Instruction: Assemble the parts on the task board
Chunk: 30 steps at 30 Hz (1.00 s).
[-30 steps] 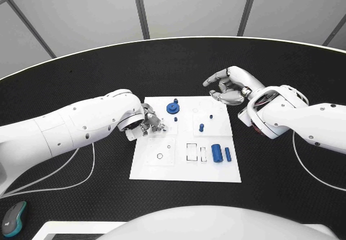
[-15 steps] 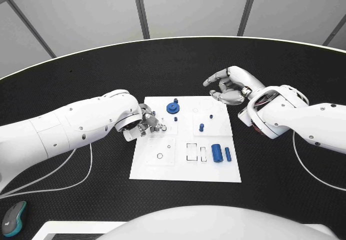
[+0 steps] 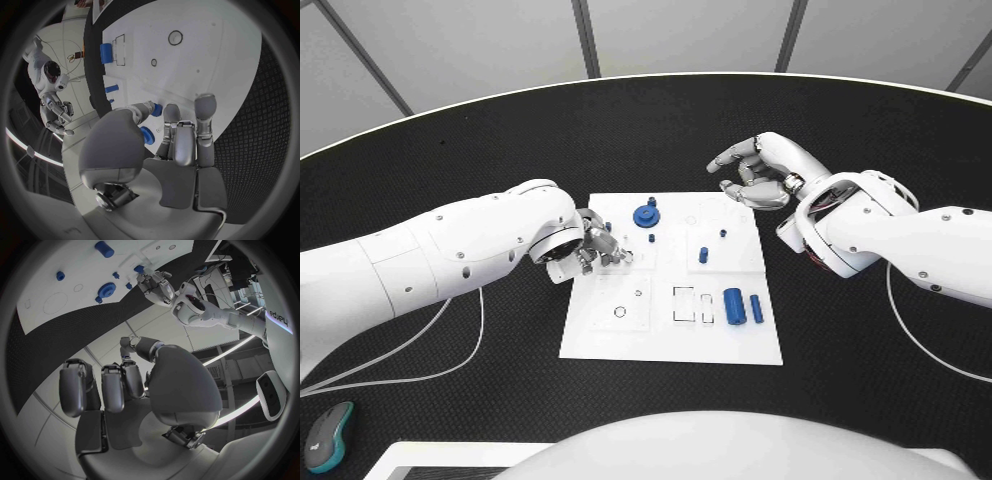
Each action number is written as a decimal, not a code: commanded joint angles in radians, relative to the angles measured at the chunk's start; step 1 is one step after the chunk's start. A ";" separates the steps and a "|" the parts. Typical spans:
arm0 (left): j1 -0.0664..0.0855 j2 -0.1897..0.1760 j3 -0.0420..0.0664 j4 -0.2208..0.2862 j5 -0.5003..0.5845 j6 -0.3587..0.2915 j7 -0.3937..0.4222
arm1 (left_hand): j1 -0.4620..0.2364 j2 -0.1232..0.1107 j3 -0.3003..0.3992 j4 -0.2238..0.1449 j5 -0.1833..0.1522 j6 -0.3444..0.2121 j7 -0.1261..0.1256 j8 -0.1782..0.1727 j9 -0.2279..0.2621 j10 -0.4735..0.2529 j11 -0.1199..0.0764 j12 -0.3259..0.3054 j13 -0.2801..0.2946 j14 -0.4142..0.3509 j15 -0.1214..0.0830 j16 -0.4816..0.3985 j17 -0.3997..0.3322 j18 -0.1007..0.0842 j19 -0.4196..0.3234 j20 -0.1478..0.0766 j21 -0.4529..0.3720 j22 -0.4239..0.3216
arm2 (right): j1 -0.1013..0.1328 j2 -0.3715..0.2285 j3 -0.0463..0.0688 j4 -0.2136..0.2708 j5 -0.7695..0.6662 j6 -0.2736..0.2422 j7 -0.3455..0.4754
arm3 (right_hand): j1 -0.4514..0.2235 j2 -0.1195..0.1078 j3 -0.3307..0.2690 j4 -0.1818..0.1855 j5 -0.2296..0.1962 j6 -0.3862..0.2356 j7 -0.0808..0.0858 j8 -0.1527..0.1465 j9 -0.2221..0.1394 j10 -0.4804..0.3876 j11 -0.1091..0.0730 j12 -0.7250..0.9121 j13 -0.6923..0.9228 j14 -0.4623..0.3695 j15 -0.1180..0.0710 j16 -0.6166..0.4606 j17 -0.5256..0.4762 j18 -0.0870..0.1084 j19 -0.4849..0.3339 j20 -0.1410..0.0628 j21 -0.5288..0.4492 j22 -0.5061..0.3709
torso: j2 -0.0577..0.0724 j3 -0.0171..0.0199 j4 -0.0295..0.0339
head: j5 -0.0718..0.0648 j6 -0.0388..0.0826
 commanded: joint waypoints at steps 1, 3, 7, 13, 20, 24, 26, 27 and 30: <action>0.000 -0.004 0.000 0.003 0.001 -0.006 0.003 | -0.002 -0.017 -0.011 -0.001 -0.003 -0.001 0.008 -0.003 -0.002 -0.009 0.001 0.003 -0.002 0.012 -0.001 -0.004 -0.001 -0.011 -0.003 -0.002 -0.006 -0.001 | 0.000 0.000 0.000 0.000 0.000 0.000 0.000 | -0.007 -0.004 0.000 -0.003 0.003 0.007 0.000 -0.004 -0.001 -0.004 -0.001 -0.001 0.070 0.076 0.006 -0.004 0.143 0.011 0.039 0.007 0.001 0.140 | -0.001 -0.0003 0.0002 | 0.000 0.001; 0.000 -0.007 0.000 0.005 0.001 -0.010 0.005 | -0.003 -0.019 -0.013 -0.001 -0.003 -0.001 0.008 -0.003 -0.002 -0.009 0.001 0.003 -0.002 0.012 -0.001 -0.004 0.000 -0.012 -0.002 -0.002 -0.005 0.000 | 0.000 0.001 0.000 -0.001 0.000 0.000 0.000 | -0.007 -0.004 0.000 -0.003 0.003 0.007 0.000 -0.004 -0.001 -0.004 -0.001 -0.001 0.070 0.076 0.006 -0.004 0.143 0.011 0.039 0.007 0.001 0.140 | -0.001 -0.0005 0.0006 | 0.000 0.001; 0.000 -0.012 0.000 0.011 0.001 -0.018 0.008 | -0.009 -0.030 -0.028 0.001 -0.004 -0.002 0.009 -0.002 -0.004 -0.010 0.002 0.004 -0.002 0.011 0.000 -0.005 -0.002 -0.011 -0.003 -0.001 -0.006 -0.001 | 0.000 0.001 0.000 -0.001 0.000 0.000 0.000 | -0.007 -0.004 0.000 -0.003 0.003 0.007 0.000 -0.004 -0.001 -0.004 -0.001 -0.001 0.070 0.076 0.006 -0.004 0.143 0.011 0.039 0.007 0.001 0.140 | 0.000 -0.0007 0.0005 | 0.000 0.001; 0.000 -0.018 0.000 0.020 -0.004 -0.036 0.014 | -0.020 -0.038 -0.054 0.002 -0.003 -0.004 0.010 0.000 -0.006 -0.010 0.004 0.005 -0.003 0.011 0.001 -0.005 -0.003 -0.011 -0.004 0.000 -0.009 -0.005 | 0.000 0.002 0.000 -0.003 0.000 0.000 0.000 | -0.007 -0.004 0.000 -0.003 0.003 0.007 0.000 -0.004 -0.001 -0.004 -0.001 -0.001 0.070 0.076 0.006 -0.004 0.143 0.011 0.039 0.007 0.001 0.140 | 0.000 -0.0011 0.0004 | 0.001 0.002; 0.000 -0.009 0.000 0.015 -0.024 -0.044 0.017 | -0.024 -0.036 -0.062 0.003 -0.003 -0.004 0.011 0.000 -0.007 -0.011 0.004 0.005 -0.003 0.010 0.001 -0.006 -0.006 -0.010 -0.006 0.000 -0.013 -0.010 | 0.000 0.005 0.000 -0.004 0.000 0.001 0.001 | -0.007 -0.004 0.000 -0.003 0.003 0.007 0.000 -0.004 -0.001 -0.004 -0.001 -0.001 0.070 0.076 0.006 -0.004 0.143 0.011 0.039 0.007 0.001 0.140 | 0.000 -0.0002 -0.0002 | 0.002 0.002; 0.000 0.002 0.000 0.003 -0.033 -0.040 0.015 | -0.027 -0.034 -0.066 0.003 -0.003 -0.005 0.011 0.000 -0.007 -0.011 0.004 0.005 -0.003 0.009 0.002 -0.006 -0.006 -0.010 -0.006 0.000 -0.012 -0.010 | 0.000 0.005 0.000 -0.004 0.000 0.001 0.001 | -0.007 -0.004 0.000 -0.003 0.003 0.007 0.000 -0.004 -0.001 -0.004 -0.001 -0.001 0.070 0.076 0.006 -0.004 0.143 0.011 0.039 0.007 0.001 0.140 | 0.000 0.0007 -0.0008 | 0.002 0.001; 0.000 0.008 0.001 -0.003 -0.035 -0.037 0.013 | -0.029 -0.032 -0.068 0.003 -0.003 -0.005 0.011 0.000 -0.008 -0.011 0.004 0.005 -0.004 0.010 0.002 -0.006 -0.006 -0.010 -0.006 0.001 -0.013 -0.010 | 0.000 0.005 0.000 -0.004 0.000 0.001 0.001 | -0.007 -0.004 0.000 -0.003 0.003 0.007 0.000 -0.004 -0.001 -0.004 -0.001 -0.001 0.070 0.076 0.006 -0.004 0.143 0.011 0.039 0.007 0.001 0.140 | 0.000 0.0007 -0.0002 | 0.002 0.001; 0.000 0.011 0.001 -0.007 -0.036 -0.033 0.012 | -0.029 -0.032 -0.068 0.003 -0.003 -0.005 0.011 0.000 -0.008 -0.011 0.004 0.005 -0.004 0.010 0.002 -0.006 -0.006 -0.010 -0.006 0.001 -0.013 -0.010 | 0.000 0.006 0.000 -0.004 0.000 0.001 0.001 | -0.007 -0.004 0.000 -0.003 0.003 0.007 0.000 -0.004 -0.001 -0.004 -0.001 -0.001 0.070 0.076 0.006 -0.004 0.143 0.011 0.039 0.007 0.001 0.140 | 0.000 0.0008 -0.0002 | 0.002 0.001; 0.000 0.022 0.001 -0.017 -0.039 -0.024 0.010 | -0.031 -0.030 -0.071 0.004 -0.003 -0.005 0.011 0.000 -0.008 -0.012 0.005 0.005 -0.004 0.009 0.002 -0.007 -0.007 -0.010 -0.006 0.001 -0.013 -0.010 | 0.000 0.006 0.000 -0.004 0.000 0.001 0.001 | -0.007 -0.004 0.000 -0.003 0.003 0.007 0.000 -0.004 -0.001 -0.004 -0.001 -0.001 0.070 0.076 0.006 -0.004 0.143 0.011 0.039 0.007 0.001 0.140 | 0.000 0.0011 -0.0004 | 0.002 0.001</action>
